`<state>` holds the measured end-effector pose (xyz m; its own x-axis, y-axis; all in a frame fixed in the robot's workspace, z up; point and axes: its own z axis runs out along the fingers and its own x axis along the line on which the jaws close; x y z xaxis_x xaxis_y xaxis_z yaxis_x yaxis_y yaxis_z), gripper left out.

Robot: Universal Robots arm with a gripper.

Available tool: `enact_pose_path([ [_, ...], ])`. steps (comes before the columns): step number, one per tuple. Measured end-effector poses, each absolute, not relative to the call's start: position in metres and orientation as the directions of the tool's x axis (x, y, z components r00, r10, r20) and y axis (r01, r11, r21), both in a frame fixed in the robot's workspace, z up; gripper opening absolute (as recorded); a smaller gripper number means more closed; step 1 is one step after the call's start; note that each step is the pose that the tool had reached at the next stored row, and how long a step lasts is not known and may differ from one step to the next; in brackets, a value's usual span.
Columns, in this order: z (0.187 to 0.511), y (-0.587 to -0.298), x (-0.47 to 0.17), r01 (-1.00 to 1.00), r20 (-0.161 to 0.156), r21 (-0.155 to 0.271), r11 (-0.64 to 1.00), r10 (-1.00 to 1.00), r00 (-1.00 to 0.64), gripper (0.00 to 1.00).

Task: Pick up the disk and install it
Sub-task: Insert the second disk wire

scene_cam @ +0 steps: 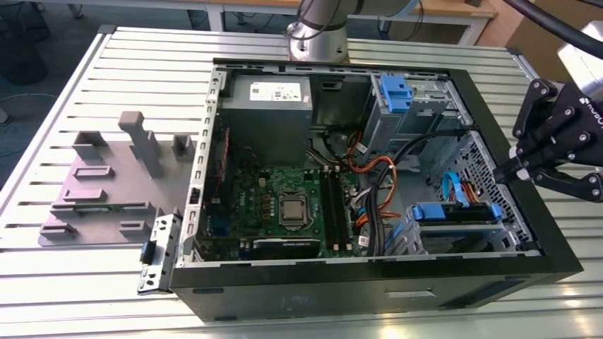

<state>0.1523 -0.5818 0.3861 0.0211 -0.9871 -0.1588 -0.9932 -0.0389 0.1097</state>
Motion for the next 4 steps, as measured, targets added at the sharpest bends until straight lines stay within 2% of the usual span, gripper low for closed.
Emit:
enact_pose_path([
  [4, 0.3872, -0.5818, 0.1523, -0.993, -0.159, 0.110, -0.039, -0.987, 0.021, 0.11],
])
